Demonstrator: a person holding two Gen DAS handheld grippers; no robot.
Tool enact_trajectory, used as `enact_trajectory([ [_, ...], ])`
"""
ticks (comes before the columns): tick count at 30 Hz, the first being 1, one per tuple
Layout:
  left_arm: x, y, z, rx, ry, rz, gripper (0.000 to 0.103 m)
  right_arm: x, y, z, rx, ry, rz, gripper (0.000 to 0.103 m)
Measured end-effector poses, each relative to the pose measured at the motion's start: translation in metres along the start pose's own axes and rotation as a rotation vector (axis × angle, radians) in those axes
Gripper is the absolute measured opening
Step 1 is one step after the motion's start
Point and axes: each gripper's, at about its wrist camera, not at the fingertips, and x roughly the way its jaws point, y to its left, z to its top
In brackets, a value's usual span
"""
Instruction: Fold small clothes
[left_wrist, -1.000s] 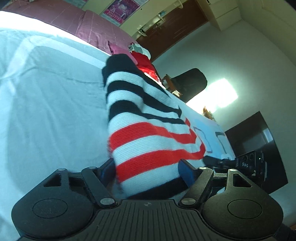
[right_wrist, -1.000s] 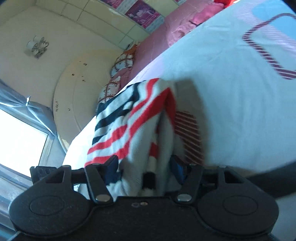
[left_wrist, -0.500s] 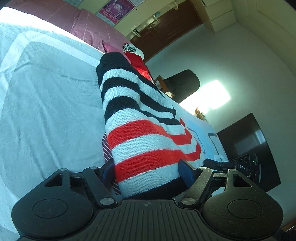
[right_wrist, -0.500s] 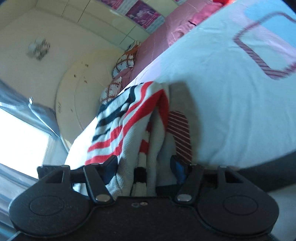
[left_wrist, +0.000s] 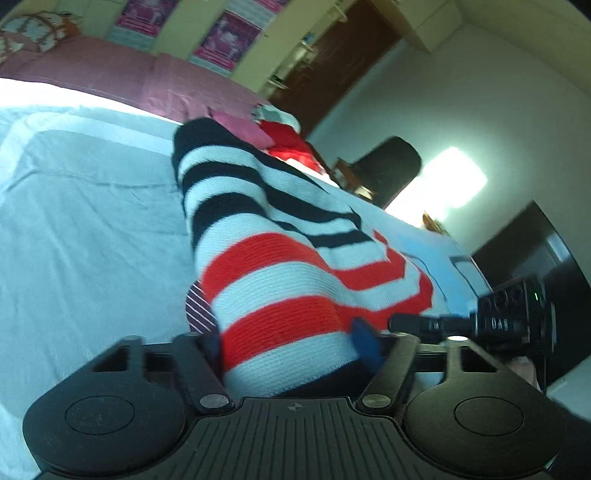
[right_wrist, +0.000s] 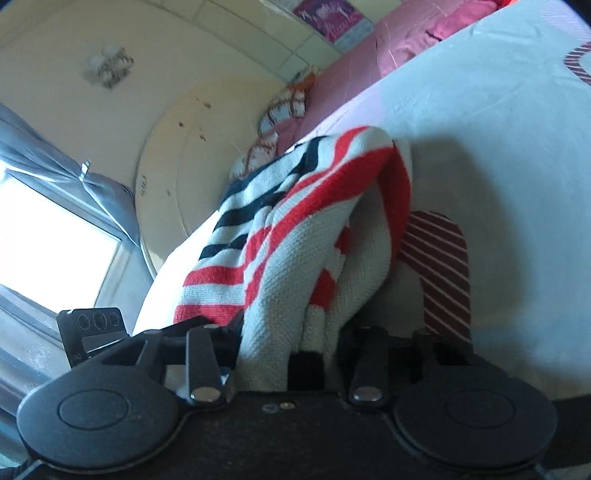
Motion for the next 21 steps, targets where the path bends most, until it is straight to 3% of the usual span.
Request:
enact_trajectory([
  [5,-0.012,-0.025,0.004,0.074,-0.041,0.068,0.047,-0.008,0.008,-0.002,-0.049,-0.028,0.007,0.037],
  [21,-0.059,-0.108,0.026,0.186,-0.124,0.033,0.047,-0.079,0.05,0.007,-0.131,-0.116,0.061,0.036],
])
